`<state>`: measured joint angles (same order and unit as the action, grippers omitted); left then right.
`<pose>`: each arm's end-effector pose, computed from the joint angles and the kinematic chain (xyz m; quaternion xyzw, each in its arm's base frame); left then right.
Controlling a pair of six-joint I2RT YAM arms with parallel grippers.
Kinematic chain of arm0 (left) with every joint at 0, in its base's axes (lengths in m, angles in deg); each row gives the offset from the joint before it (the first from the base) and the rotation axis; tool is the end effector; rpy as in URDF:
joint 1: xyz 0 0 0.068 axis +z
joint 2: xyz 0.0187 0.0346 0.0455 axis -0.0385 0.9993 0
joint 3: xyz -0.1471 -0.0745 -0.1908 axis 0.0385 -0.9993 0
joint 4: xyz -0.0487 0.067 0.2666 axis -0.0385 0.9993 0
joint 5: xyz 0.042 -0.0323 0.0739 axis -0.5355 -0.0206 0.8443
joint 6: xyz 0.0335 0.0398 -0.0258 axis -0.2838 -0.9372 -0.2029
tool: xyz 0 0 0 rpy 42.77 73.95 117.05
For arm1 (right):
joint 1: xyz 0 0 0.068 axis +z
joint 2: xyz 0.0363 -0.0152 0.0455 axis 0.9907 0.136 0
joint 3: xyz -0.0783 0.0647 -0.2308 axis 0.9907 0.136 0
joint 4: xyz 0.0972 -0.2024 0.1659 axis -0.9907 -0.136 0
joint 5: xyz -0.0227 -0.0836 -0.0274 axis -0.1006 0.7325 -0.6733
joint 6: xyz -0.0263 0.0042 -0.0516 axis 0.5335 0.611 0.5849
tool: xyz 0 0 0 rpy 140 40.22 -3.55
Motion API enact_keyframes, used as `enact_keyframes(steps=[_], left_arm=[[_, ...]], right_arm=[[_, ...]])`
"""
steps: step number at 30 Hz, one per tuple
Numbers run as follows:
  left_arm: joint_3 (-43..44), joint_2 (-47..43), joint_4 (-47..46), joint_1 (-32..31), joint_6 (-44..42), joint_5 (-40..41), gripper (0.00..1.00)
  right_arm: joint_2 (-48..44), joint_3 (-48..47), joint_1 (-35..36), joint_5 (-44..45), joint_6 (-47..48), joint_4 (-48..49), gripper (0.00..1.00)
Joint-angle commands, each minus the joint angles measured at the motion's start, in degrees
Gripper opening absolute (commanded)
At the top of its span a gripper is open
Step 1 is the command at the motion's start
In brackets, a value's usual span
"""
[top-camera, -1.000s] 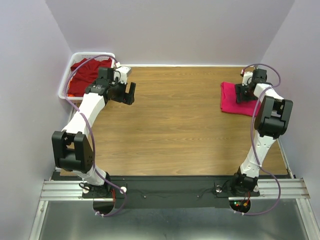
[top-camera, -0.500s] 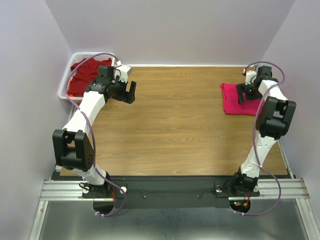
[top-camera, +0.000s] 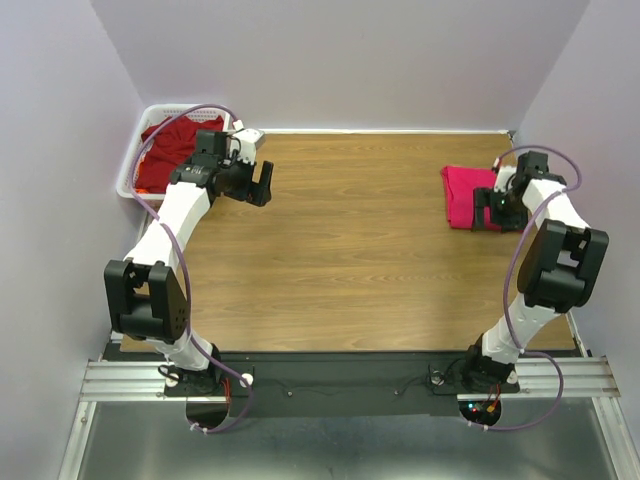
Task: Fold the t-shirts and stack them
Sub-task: Neatly place the folded tshirt to the corner
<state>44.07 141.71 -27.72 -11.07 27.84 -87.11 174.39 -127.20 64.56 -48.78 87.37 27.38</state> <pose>0.3729 -0.0721 0.2974 0.2455 0.8526 -0.1326 0.4418 0.3672 -0.1082 0.2004 -0.0071 0.9763 0.0339 0.2134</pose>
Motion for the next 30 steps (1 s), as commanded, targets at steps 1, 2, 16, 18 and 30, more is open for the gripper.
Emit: enact_keyframes(steps=[1,2,16,18,30], left_arm=[[-0.8,-4.5,-1.4,0.3,-0.6,-1.2,0.99],[-1.4,-5.0,-1.6,0.3,-0.6,-1.0,0.99],[-4.5,-6.2,-1.5,0.3,0.6,-1.1,0.99],[-4.5,-6.2,-1.3,0.3,0.8,-1.3,0.99],[-4.6,-6.2,-0.9,0.3,0.6,0.0,0.99]], right_arm=[[-3.1,6.1,0.0,2.2,-5.2,4.1,0.90],[-3.1,7.0,0.0,2.8,-5.6,5.5,0.90],[6.7,8.9,0.5,8.1,-9.1,16.6,0.91],[9.7,6.4,0.5,8.3,-9.5,17.4,0.91],[21.2,-6.3,0.5,7.2,-12.8,18.1,0.91]])
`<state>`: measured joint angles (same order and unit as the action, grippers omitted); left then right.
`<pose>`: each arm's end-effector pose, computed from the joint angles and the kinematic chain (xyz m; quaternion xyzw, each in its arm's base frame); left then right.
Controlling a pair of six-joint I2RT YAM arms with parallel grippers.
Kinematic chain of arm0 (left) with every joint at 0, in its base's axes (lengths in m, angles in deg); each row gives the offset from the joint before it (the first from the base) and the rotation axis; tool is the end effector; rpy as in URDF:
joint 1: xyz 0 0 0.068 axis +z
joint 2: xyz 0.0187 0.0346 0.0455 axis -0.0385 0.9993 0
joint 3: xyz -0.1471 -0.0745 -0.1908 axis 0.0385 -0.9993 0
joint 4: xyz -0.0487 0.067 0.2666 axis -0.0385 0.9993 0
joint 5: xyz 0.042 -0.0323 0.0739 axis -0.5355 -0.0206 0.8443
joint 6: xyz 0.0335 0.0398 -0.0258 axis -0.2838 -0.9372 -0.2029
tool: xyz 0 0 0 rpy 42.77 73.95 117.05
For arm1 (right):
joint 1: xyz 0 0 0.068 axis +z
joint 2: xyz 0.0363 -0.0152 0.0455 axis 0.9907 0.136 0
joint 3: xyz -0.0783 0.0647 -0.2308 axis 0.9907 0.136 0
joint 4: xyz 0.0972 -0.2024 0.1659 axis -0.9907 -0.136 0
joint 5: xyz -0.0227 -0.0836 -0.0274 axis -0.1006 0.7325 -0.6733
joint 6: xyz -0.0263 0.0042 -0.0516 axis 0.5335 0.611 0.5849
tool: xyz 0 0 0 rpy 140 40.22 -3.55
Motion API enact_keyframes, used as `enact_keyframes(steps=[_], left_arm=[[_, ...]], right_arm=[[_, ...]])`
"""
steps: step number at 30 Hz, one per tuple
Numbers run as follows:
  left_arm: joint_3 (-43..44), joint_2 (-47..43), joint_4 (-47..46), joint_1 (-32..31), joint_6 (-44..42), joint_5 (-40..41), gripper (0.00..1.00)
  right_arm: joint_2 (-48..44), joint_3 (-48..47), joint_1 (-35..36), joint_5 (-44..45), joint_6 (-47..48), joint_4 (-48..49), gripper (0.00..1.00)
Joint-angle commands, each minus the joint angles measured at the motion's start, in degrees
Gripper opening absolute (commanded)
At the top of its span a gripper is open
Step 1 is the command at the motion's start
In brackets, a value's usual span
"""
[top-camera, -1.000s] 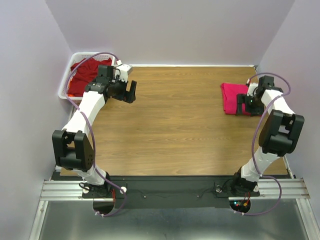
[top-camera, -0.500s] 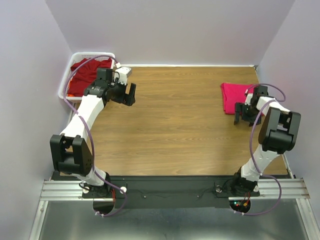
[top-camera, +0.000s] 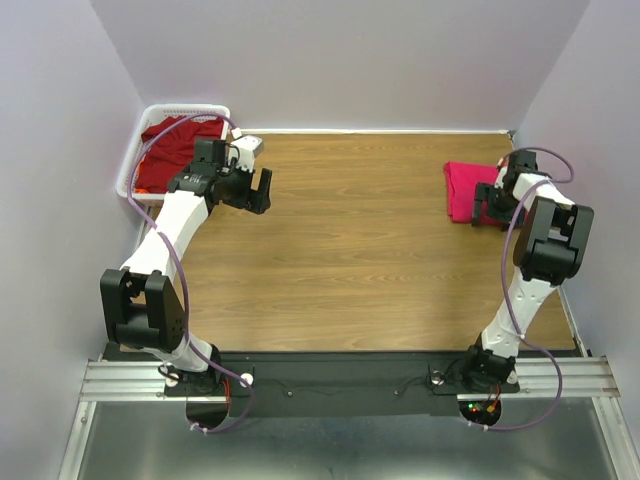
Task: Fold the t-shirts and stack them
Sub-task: Neatly place the folded tshirt to the corner
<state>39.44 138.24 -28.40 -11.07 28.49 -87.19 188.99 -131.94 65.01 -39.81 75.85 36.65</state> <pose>0.3580 -0.0698 0.2907 0.2406 0.8557 -0.1361 0.4373 0.4099 -0.1251 0.1335 0.1030 0.9762 -0.0185 0.1901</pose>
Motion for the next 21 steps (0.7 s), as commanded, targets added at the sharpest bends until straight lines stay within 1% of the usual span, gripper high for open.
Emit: enact_keyframes(steps=[1,5,9,17,21], left_arm=[[0.0,-2.6,-0.2,0.3,0.0,0.0,0.99],[1.0,-1.1,-0.1,0.3,0.0,0.1,0.99],[2.4,0.1,0.5,0.3,-0.3,-0.2,0.99],[4.4,1.7,1.8,0.3,-1.7,-0.4,0.99],[5.0,2.5,2.4,0.3,-1.9,-0.9,0.99]], right_arm=[[7.7,-2.2,0.0,-1.9,-1.5,8.9,0.91],[10.8,-6.9,0.0,-2.4,-2.2,8.9,0.92],[13.5,-10.1,0.0,-2.5,-0.3,8.9,0.92],[17.1,-16.3,0.0,-2.6,10.0,8.6,0.93],[19.2,-19.3,0.0,-2.1,12.1,7.6,0.93]])
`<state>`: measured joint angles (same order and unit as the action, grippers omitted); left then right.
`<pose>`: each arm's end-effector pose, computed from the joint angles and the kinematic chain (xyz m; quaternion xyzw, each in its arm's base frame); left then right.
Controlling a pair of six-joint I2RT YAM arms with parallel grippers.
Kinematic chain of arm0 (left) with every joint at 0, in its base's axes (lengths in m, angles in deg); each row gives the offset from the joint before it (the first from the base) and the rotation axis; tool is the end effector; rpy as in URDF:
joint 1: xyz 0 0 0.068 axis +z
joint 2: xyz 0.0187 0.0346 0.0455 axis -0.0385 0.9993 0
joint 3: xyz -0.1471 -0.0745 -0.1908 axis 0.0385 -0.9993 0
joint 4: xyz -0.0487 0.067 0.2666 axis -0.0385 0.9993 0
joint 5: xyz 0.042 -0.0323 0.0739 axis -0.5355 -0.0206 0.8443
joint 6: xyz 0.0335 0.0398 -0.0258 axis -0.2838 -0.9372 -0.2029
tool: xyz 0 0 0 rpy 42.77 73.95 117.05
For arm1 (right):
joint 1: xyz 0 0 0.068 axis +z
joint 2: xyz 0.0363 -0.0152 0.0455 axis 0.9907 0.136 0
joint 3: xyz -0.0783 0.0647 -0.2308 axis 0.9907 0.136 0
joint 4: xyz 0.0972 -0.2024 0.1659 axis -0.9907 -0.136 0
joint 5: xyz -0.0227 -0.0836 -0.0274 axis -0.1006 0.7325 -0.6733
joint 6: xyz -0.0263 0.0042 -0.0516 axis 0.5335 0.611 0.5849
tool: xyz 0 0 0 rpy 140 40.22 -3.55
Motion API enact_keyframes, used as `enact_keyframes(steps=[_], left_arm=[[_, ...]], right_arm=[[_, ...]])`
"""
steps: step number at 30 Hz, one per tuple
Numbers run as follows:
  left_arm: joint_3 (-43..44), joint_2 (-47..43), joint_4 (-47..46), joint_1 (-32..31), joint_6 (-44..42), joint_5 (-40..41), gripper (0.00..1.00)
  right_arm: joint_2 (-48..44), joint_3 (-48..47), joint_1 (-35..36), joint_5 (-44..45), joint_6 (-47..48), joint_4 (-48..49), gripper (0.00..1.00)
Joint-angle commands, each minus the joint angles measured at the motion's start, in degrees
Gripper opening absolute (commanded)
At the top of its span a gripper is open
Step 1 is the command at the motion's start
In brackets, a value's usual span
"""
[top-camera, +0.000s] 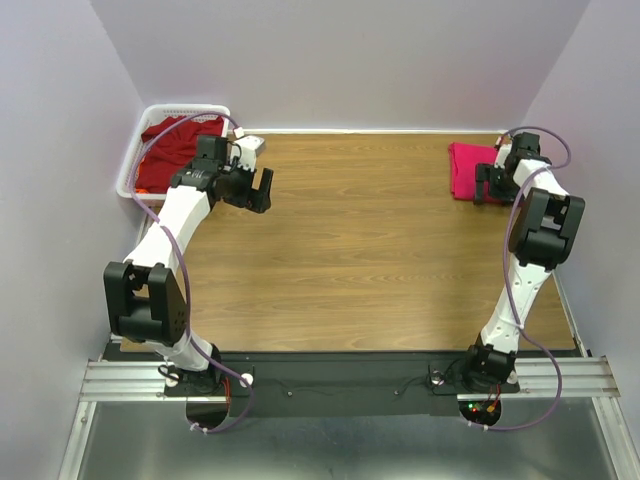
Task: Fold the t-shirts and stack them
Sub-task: Neatly place the folded tshirt to the corner
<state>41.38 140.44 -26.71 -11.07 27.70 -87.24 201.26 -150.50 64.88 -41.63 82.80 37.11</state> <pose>0.3648 -0.0709 0.2869 0.2456 0.8616 -0.1354 0.4232 0.4711 -0.1437 0.1396 0.0391 0.9675 -0.0299 0.2479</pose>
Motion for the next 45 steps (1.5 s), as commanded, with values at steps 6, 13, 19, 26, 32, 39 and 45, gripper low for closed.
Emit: enact_keyframes(steps=[6,13,19,26,32,39,45], left_arm=[[3.4,0.6,0.8,0.3,-1.6,-0.7,0.99],[4.0,1.2,1.5,0.4,-2.1,-0.9,0.99],[4.3,1.8,1.7,0.5,-2.7,-0.8,0.99],[9.1,3.6,2.3,1.0,-1.4,-3.9,0.99],[11.4,2.7,-1.8,1.3,0.9,-5.4,0.99],[13.6,2.9,0.9,1.4,1.8,-7.1,0.99],[7.3,-0.3,-1.2,1.4,3.7,-6.6,0.99]], right_arm=[[10.1,-6.5,0.2,0.3,5.5,6.5,0.93],[13.8,-12.1,0.1,0.7,5.8,5.7,0.94],[14.5,-14.0,0.2,-0.5,5.6,5.1,0.94],[7.3,-13.6,0.1,-4.0,4.6,3.4,1.00],[-2.8,-12.4,0.2,-6.9,3.0,0.8,1.00],[-18.6,-3.2,1.2,-16.3,1.9,-5.5,1.00],[-29.6,18.2,5.2,-21.7,-1.9,-6.0,1.00]])
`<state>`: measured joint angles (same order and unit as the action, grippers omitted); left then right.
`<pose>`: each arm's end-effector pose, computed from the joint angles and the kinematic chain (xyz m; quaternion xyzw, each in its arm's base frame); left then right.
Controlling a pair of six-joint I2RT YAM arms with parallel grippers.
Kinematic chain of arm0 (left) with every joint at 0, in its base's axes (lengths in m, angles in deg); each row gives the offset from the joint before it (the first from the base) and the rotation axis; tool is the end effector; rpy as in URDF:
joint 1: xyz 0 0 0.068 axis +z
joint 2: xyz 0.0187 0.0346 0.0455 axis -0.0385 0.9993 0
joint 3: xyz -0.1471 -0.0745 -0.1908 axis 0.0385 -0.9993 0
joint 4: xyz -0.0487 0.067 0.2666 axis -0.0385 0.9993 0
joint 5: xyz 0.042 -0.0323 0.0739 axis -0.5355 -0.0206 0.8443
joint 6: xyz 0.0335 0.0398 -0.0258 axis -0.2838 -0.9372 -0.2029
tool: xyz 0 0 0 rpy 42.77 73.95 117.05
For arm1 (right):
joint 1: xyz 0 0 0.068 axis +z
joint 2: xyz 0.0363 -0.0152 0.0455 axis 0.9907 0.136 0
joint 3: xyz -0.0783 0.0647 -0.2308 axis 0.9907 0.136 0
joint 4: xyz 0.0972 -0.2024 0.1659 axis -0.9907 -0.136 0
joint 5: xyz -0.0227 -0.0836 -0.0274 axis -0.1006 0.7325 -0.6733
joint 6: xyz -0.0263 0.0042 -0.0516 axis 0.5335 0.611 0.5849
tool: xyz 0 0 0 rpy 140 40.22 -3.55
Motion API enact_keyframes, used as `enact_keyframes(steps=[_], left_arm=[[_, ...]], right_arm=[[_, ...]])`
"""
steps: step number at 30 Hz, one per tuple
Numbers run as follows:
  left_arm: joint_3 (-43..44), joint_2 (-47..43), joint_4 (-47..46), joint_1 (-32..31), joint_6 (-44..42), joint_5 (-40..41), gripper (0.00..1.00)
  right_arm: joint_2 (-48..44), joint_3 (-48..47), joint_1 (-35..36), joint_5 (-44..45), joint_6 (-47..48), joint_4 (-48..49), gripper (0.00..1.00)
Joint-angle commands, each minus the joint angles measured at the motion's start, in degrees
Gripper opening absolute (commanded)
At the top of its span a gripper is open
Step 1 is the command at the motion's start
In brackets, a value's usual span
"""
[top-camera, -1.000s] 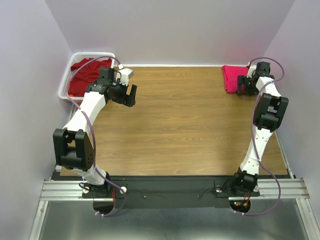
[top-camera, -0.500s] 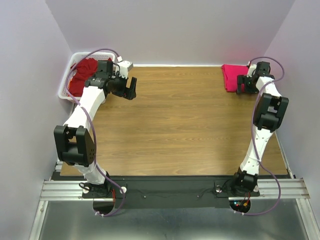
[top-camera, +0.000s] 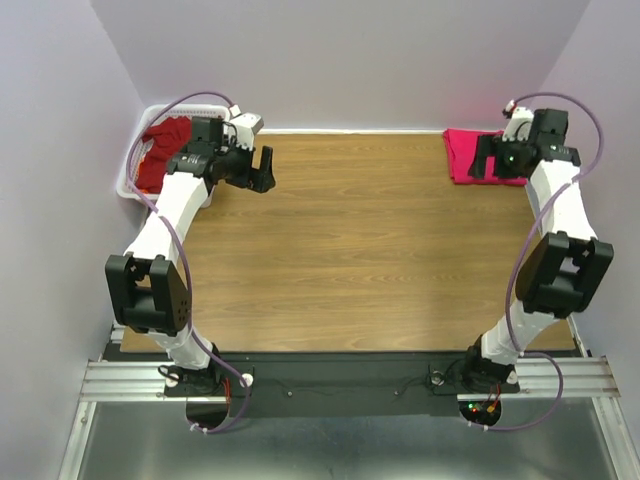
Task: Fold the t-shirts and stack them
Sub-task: Neatly place the folded tshirt to the corner
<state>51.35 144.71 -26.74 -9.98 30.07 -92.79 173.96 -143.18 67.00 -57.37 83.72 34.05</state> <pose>0.3873 -0.0706 0.3234 0.2438 0.8338 -0.1771 0.4626 0.4085 -0.0963 0.3049 -0.0456 0.9096 0.0611 0.4084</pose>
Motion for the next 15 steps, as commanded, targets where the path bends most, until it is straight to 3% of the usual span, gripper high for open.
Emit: enact_keyframes(steps=[1,7,15], left_arm=[[-4.9,-5.4,-1.6,0.1,1.0,-0.8,0.99],[-15.3,-10.1,-4.0,-0.4,0.1,2.0,0.99],[-29.4,-19.0,-8.2,-2.0,-0.4,5.3,0.99]], right_arm=[[-5.2,14.0,3.7,-7.9,-3.5,-2.9,1.00],[-14.6,30.5,7.4,-10.7,-4.5,-1.6,1.00],[-22.2,37.2,7.4,-11.1,-5.0,-1.8,1.00]])
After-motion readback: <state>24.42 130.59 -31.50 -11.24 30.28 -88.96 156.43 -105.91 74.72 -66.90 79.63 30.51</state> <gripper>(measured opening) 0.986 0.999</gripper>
